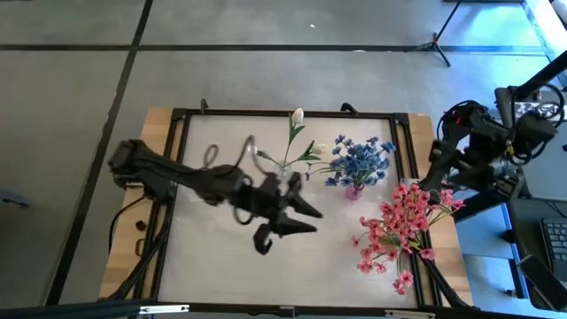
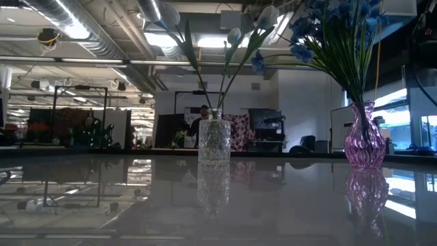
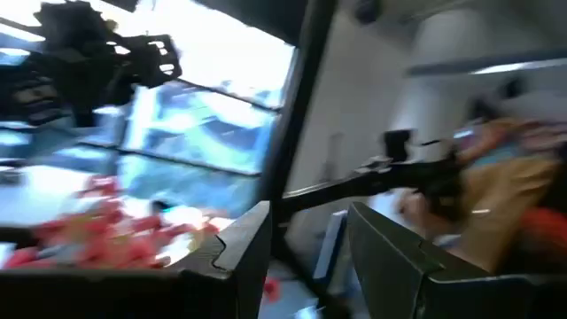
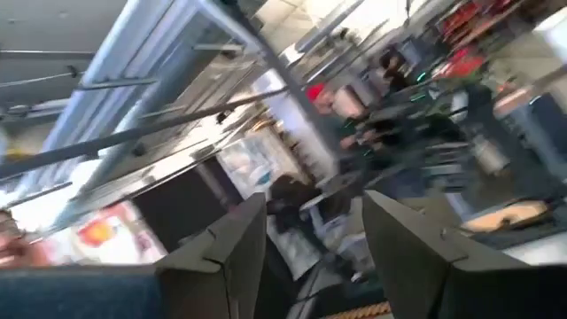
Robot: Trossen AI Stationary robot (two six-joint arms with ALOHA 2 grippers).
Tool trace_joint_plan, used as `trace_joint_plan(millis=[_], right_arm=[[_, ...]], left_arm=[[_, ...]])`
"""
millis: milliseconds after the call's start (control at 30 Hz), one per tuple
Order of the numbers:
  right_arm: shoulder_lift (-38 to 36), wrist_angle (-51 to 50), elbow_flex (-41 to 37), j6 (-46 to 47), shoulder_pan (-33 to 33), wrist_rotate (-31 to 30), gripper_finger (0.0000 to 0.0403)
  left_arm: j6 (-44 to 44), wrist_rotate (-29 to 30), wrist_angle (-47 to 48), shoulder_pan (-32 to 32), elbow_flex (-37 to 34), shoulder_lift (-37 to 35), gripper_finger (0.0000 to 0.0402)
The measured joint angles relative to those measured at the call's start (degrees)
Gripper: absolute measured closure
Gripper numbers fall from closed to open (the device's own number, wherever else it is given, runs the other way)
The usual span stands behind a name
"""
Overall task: Sort flowers into vase by color
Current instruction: Return to Home Position
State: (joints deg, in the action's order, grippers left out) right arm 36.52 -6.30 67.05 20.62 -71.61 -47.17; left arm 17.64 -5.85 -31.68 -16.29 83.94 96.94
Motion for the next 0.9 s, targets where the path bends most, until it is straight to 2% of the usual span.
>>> trace_joint_plan(millis=[167,267,400,533,700,833,900], right_arm=[[-0.53,-1.72,0.00,-4.46,0.07,-2.23,0.0214],[0.42,-2.92,-0.18,-7.70,1.85,-6.38,0.0214],[0.75,-4.41,-0.14,-7.10,8.31,-2.64,0.0224],[3.10,-8.98,-0.20,-3.97,18.33,4.44,0.0252],[6.59,-9.29,-0.18,-3.13,34.86,18.08,0.0295],[8.42,-9.38,-0.18,-2.86,49.23,32.36,0.0330],[9.18,-9.71,-0.18,-2.94,55.64,37.23,0.0348]], left_arm=[[-6.90,15.60,13.56,-4.42,0.00,-7.49,0.0255],[-9.19,25.85,21.75,-7.92,0.00,-10.67,0.0255],[-9.24,36.27,30.35,-11.90,-0.04,-13.78,0.0255],[-6.96,37.59,31.53,-14.51,-0.04,-14.49,0.0255],[-4.42,36.39,30.87,-17.10,-0.07,-14.47,0.0255],[2.36,36.81,29.07,-17.11,-0.07,-14.40,0.0255],[4.54,36.76,29.19,-16.76,-0.07,-14.40,0.0255]])
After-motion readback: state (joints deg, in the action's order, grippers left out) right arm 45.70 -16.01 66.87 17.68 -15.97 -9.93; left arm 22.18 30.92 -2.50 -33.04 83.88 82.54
